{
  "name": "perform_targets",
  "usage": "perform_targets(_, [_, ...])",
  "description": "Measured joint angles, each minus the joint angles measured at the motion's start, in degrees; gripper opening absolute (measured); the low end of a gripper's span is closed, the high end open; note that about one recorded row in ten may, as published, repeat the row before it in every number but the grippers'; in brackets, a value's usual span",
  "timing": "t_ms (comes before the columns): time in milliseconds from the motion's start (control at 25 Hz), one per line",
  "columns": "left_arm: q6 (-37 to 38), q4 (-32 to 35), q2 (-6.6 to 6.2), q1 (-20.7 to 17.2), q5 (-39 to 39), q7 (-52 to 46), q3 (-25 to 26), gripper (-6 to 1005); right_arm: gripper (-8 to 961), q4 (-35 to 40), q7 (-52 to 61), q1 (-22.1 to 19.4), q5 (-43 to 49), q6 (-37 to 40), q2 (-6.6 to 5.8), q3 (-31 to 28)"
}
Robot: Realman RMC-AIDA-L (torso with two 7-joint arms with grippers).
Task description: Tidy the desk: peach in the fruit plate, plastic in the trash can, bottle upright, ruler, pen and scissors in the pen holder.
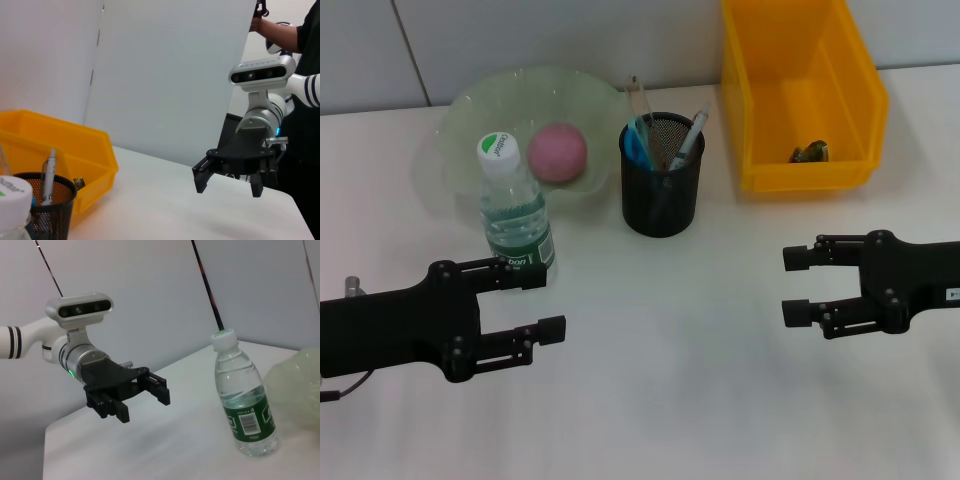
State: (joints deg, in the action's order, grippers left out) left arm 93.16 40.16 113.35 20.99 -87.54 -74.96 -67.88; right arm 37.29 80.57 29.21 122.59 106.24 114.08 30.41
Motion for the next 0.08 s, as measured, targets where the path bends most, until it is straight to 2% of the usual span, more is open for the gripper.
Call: perform_targets(80, [0.30, 0.00, -0.12, 0.03, 0.00, -0.29, 0.02, 663, 827, -0.16, 0.03, -0.24, -0.13, 0.06, 0.03, -0.01])
